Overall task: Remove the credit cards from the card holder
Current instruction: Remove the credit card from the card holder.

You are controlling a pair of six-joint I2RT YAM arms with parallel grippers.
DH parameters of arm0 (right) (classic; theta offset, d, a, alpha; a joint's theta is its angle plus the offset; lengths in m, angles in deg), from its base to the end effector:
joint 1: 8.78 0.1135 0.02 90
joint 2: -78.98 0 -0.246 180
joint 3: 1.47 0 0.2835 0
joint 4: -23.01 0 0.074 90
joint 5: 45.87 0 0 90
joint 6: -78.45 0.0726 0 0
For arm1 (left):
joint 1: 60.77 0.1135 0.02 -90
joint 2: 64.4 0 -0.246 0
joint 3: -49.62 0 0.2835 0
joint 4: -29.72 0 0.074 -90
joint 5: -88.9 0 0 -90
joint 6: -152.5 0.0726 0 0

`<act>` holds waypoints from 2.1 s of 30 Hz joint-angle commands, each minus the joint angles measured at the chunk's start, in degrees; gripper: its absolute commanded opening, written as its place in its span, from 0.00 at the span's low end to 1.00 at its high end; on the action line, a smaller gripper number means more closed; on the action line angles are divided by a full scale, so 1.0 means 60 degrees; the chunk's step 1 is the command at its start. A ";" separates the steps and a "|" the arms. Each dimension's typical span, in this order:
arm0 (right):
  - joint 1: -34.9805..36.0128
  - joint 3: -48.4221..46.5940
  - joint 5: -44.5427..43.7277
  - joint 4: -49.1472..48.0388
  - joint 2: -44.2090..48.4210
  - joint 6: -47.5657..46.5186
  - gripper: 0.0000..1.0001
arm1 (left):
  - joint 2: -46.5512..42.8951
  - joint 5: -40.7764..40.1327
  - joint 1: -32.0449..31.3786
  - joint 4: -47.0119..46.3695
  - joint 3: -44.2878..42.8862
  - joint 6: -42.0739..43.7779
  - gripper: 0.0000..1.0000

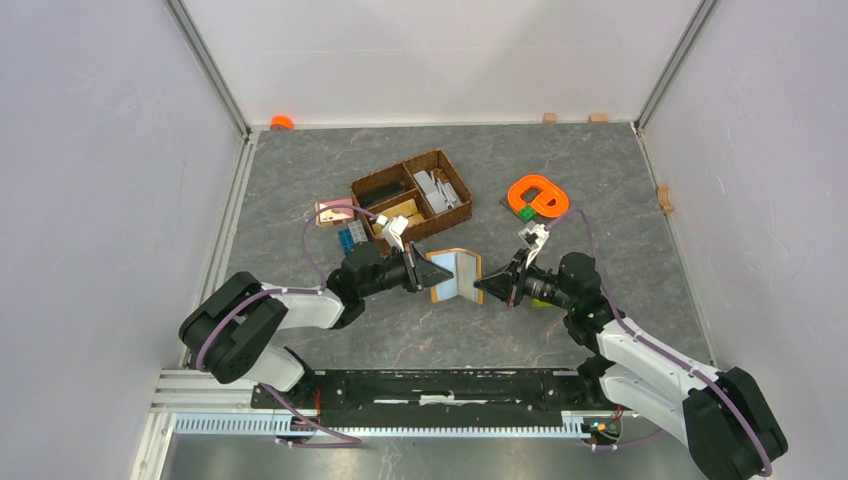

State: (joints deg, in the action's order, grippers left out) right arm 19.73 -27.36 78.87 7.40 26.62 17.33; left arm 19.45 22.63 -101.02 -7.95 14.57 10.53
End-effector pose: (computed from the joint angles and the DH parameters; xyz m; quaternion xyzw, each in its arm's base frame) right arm 0.2042 0.1580 0.1568 -0.1878 0.7363 0.4938 0.4228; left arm 0.2240 -0.2279 0.1177 0.0527 0.7652 -0.5581 0.3165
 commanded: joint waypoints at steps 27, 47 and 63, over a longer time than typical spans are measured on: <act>0.0082 -0.0295 -0.0306 0.0290 -0.0229 -0.0220 0.33 | -0.0020 0.0112 -0.0133 -0.0336 -0.0385 0.0290 0.02; 0.0083 -0.0218 -0.0136 0.0083 -0.0204 -0.0150 0.48 | -0.0117 0.0045 -0.0103 -0.0273 -0.0339 0.0267 0.02; 0.0082 -0.0142 0.0153 -0.0227 -0.0207 -0.0006 0.47 | -0.0081 0.0022 -0.0104 -0.0213 -0.0370 0.0260 0.02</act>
State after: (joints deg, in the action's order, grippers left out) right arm 20.00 -28.30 78.24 9.43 25.50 16.85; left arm 20.32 22.91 -101.65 -7.01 14.07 10.55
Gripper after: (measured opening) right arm 0.485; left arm 0.157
